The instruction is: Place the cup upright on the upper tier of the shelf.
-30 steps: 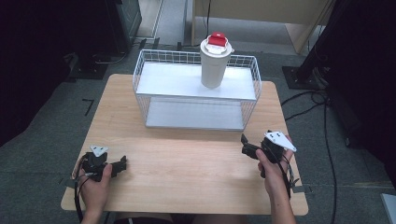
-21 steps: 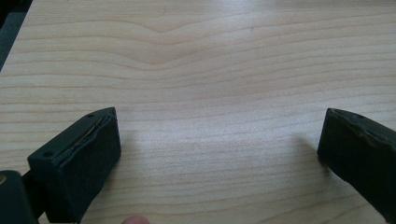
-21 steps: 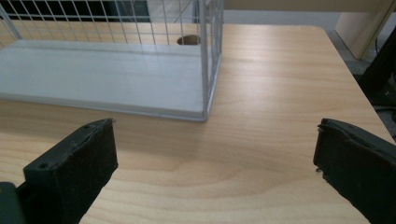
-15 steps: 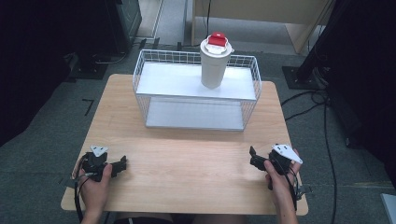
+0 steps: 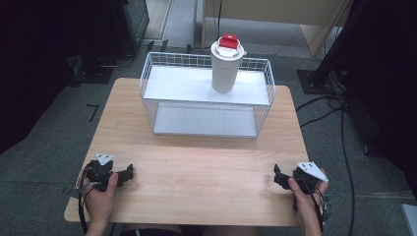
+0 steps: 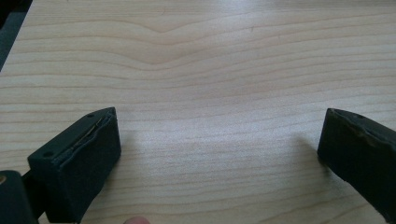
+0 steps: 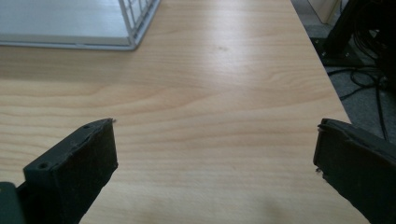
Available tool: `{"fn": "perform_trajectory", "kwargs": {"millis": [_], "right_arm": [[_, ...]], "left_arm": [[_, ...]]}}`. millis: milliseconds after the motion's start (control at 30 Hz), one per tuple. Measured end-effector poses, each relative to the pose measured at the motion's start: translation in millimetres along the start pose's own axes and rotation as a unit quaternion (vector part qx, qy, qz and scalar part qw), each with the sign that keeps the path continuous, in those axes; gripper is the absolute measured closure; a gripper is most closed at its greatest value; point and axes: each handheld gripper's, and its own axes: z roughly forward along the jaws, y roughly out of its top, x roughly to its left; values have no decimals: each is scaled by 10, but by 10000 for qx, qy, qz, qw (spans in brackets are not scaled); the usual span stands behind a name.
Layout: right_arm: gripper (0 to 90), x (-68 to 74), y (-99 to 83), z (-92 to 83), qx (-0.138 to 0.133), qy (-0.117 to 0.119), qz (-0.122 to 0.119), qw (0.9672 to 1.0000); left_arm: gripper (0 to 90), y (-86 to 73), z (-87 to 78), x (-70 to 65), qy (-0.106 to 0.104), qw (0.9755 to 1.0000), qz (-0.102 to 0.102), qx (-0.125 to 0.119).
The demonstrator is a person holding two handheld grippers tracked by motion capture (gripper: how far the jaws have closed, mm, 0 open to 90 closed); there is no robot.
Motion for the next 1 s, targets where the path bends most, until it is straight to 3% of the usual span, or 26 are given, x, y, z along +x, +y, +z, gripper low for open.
{"fn": "perform_trajectory", "kwargs": {"millis": [433,533,700,1000], "right_arm": [[0,-112,-164,-96,337,-75,-93,9994],[0,-108,-187,-108,541,-29,-63,9985],[0,-71,-207,-81,972,-104,-234,9949],[0,-91,-206,-73,1056,-3,-130,9943]], "left_arm": [[0,0,0,0,1,10000,1,0],[0,0,0,0,0,10000,-1,-1],[0,-1,0,0,0,10000,-1,-2],[0,-1,0,-1,0,10000,-5,-1]]}}
